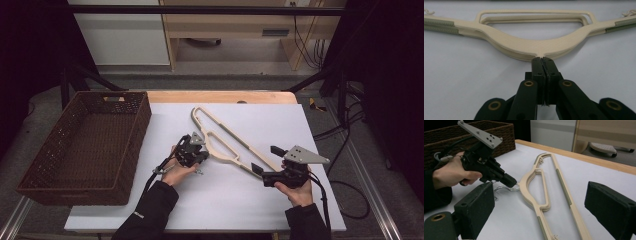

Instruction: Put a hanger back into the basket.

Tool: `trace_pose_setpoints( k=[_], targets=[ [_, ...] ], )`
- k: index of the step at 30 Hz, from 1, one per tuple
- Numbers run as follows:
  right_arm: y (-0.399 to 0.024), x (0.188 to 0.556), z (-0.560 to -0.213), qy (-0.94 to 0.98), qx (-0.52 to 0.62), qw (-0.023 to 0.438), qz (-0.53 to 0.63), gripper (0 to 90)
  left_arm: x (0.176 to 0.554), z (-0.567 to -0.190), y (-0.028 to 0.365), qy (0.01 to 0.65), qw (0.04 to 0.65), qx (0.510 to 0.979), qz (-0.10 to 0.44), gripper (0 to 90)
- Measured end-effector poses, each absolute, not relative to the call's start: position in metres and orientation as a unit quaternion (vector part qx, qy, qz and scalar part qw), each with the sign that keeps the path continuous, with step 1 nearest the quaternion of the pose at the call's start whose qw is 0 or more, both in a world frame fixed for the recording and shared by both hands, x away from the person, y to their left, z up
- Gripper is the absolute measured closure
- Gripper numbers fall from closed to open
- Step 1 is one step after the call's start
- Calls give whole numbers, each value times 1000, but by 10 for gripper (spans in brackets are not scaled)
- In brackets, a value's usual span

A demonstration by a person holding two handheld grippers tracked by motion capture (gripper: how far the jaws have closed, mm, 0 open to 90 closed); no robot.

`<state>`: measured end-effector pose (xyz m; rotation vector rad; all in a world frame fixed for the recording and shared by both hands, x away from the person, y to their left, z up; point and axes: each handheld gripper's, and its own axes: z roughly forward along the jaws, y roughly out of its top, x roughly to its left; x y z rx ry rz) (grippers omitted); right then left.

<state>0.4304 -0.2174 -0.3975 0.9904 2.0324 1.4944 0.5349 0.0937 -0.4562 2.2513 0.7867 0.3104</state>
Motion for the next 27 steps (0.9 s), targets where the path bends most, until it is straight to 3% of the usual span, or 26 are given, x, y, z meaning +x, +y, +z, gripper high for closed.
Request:
trace_pose_setpoints(
  k=[27],
  targets=[
    [-147, 487, -430, 790, 334, 203, 473, 286, 516, -416, 82, 292, 346, 880, 144, 887]
  ],
)
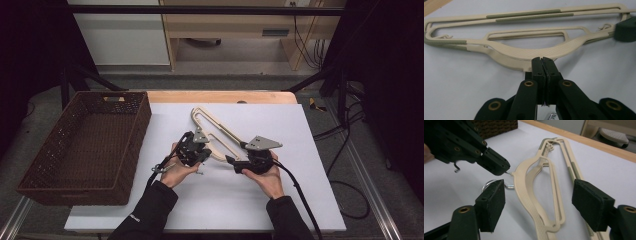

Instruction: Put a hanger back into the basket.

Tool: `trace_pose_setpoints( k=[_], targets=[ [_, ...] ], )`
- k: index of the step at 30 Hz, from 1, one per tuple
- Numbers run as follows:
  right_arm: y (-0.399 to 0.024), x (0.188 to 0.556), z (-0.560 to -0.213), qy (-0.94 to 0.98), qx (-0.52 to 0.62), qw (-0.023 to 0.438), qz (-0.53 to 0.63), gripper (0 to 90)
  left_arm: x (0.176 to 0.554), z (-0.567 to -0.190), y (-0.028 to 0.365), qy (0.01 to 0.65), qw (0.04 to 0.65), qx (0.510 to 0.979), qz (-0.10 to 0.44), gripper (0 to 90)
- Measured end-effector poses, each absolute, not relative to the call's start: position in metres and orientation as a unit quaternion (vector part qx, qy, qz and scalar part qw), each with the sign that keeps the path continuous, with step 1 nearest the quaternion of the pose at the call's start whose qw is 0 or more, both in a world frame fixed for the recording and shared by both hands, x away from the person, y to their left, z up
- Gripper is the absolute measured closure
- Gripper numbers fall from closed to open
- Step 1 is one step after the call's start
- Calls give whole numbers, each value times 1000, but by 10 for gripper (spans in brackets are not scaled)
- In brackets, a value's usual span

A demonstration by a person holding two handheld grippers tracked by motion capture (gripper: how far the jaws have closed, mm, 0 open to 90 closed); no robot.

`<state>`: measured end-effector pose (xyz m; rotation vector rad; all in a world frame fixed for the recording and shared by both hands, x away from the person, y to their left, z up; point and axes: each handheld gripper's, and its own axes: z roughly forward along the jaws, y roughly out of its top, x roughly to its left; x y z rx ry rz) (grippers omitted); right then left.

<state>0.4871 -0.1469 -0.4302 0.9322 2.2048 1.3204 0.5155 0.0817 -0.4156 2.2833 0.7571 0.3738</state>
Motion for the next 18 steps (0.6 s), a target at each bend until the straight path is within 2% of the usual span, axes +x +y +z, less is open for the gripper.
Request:
trace_pose_setpoints(
  k=[9, 14, 18],
  targets=[
    [-126, 498, -448, 822, 324, 191, 427, 335, 513, -411, 79, 289, 342, 883, 140, 887],
    [-122, 501, -453, 832, 315, 192, 416, 410, 512, -407, 77, 286, 338, 886, 138, 887],
    [-118, 502, -456, 838, 305, 197, 406, 507, 511, -406, 77, 289, 342, 884, 136, 887]
  ],
)
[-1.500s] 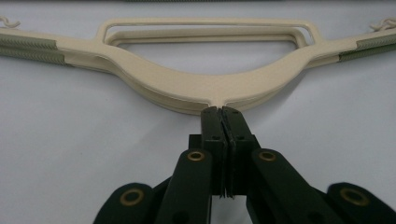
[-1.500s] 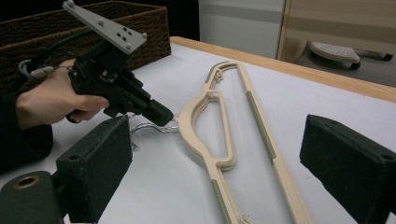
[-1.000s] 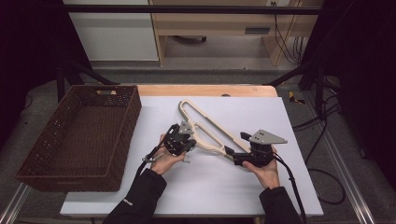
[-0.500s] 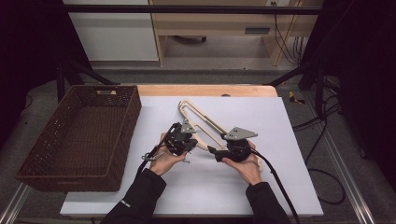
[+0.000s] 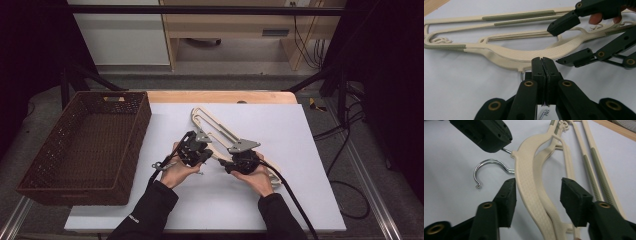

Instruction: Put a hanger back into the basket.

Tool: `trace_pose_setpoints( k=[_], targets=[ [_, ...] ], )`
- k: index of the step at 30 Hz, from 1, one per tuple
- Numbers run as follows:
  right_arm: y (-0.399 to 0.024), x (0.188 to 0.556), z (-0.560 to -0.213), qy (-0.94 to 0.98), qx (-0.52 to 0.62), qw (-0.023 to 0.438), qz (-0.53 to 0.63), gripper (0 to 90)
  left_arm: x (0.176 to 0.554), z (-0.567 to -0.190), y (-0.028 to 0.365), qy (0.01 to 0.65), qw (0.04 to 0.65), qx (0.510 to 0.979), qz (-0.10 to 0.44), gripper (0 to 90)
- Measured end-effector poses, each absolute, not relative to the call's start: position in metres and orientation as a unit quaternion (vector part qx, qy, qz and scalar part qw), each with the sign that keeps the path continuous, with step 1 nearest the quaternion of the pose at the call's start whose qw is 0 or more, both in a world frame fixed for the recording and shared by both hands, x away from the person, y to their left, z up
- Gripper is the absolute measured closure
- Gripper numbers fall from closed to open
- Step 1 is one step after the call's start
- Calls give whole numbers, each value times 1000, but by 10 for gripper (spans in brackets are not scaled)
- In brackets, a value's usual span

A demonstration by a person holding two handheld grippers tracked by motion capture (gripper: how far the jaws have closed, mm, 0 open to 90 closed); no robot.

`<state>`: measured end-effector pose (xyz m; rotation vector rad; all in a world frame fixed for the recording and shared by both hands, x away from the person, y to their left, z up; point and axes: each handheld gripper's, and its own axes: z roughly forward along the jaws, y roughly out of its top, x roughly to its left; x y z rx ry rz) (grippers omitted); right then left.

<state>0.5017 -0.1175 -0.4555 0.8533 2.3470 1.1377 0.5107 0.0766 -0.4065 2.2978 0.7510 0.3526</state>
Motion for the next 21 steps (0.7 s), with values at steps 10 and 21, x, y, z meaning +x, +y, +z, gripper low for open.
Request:
trace_pose_setpoints(
  k=[10, 21],
  targets=[
    [-109, 498, -455, 857, 266, 215, 385, 700, 509, -406, 77, 291, 344, 882, 136, 886],
    [-108, 495, -453, 867, 238, 238, 367, 726, 505, -394, 85, 302, 386, 861, 134, 641]
  ],
)
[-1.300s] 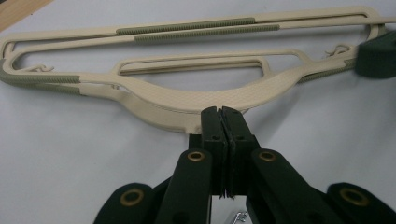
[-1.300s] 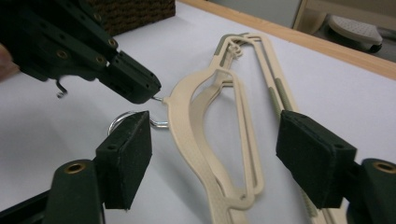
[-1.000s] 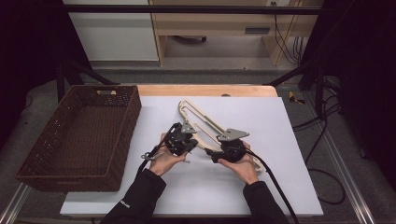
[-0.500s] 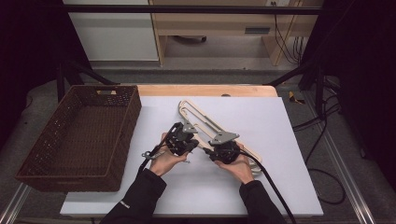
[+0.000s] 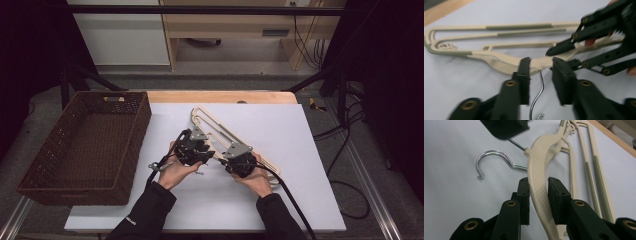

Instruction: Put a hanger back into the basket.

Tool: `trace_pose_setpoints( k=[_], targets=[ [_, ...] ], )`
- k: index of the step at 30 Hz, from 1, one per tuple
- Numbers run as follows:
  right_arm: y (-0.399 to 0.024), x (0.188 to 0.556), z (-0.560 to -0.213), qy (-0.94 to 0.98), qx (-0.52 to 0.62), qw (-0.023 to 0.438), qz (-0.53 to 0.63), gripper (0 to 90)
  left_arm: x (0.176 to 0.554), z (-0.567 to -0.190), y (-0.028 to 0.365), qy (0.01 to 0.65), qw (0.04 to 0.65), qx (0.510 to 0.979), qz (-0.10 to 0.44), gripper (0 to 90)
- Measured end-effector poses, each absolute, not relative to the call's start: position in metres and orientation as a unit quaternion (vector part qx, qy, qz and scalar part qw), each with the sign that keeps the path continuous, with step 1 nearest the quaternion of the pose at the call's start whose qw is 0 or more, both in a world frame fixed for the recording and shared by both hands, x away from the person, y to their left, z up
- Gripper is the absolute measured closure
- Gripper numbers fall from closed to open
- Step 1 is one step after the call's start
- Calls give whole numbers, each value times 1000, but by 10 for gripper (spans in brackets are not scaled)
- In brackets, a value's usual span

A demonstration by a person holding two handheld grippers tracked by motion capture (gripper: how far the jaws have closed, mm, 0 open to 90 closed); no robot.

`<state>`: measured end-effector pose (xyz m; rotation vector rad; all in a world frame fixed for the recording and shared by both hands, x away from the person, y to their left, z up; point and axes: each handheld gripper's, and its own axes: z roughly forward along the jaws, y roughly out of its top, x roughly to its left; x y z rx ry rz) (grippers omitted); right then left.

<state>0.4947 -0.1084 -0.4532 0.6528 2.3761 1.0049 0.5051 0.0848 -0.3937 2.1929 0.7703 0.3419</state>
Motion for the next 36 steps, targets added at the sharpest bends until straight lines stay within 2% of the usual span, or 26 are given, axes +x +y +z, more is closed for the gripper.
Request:
trace_pose_setpoints(
  k=[1, 2, 3, 4, 5, 6, 12, 14, 26, 31, 36],
  targets=[
    [-108, 495, -453, 867, 238, 238, 367, 726, 504, -390, 88, 304, 398, 855, 134, 641],
    [-107, 494, -453, 866, 239, 244, 364, 730, 503, -386, 92, 307, 413, 846, 137, 539],
    [-107, 494, -453, 866, 239, 244, 364, 730, 502, -382, 96, 307, 425, 840, 139, 539],
    [-108, 493, -451, 867, 232, 250, 364, 738, 499, -373, 107, 306, 449, 827, 144, 443],
    [-108, 493, -451, 867, 232, 250, 364, 738, 499, -373, 107, 306, 449, 827, 144, 406],
    [-108, 493, -449, 865, 233, 254, 364, 742, 498, -370, 112, 306, 460, 820, 146, 406],
    [-119, 494, -437, 851, 241, 274, 378, 775, 486, -353, 141, 313, 506, 787, 161, 236],
    [-122, 495, -432, 847, 242, 282, 380, 789, 480, -350, 151, 314, 511, 781, 177, 227],
    [-149, 513, -406, 830, 264, 321, 371, 864, 456, -356, 173, 311, 512, 779, 186, 131],
    [-172, 521, -396, 816, 291, 316, 386, 866, 448, -361, 177, 301, 500, 787, 199, 126],
    [-186, 511, -380, 798, 293, 302, 432, 866, 443, -365, 180, 298, 497, 791, 193, 123]
  ],
)
